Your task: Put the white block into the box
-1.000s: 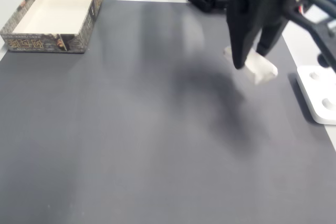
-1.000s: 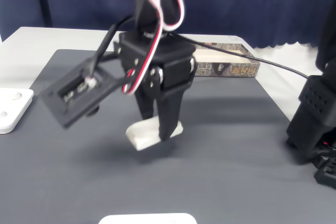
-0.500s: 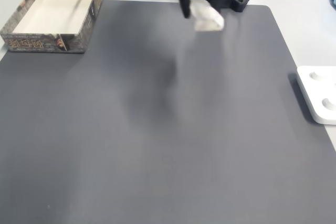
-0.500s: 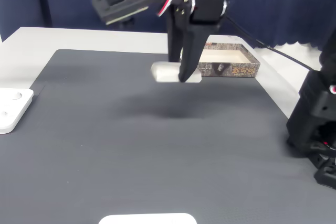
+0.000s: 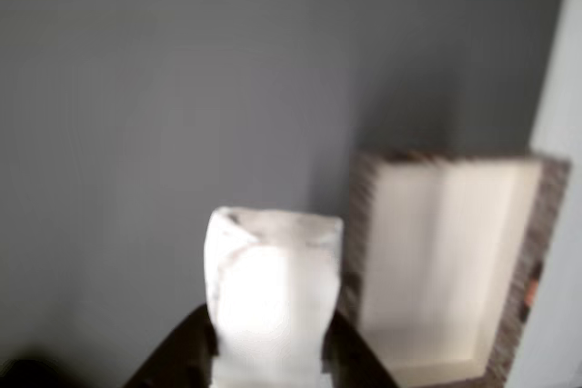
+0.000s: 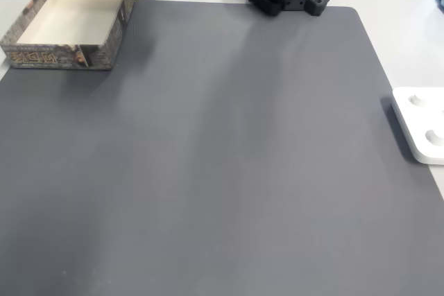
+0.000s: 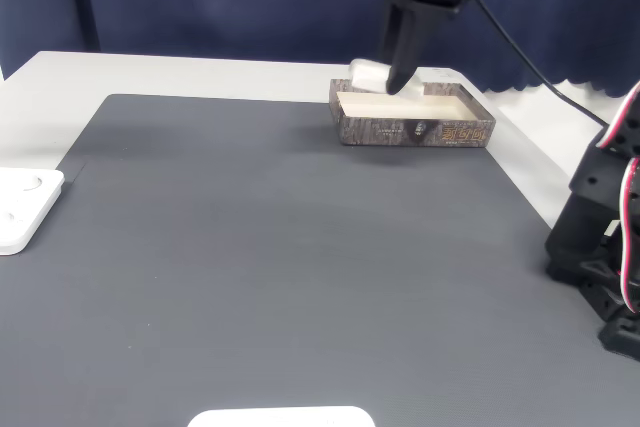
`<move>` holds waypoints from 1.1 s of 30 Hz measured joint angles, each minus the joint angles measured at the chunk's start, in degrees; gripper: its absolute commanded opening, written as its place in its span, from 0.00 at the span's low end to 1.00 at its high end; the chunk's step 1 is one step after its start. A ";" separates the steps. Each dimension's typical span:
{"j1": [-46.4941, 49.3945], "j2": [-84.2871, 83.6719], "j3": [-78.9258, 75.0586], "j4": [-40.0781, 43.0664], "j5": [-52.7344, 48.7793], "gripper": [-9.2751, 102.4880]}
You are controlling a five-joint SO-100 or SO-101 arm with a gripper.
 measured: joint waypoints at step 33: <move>20.92 -33.31 -25.14 -6.59 25.49 0.07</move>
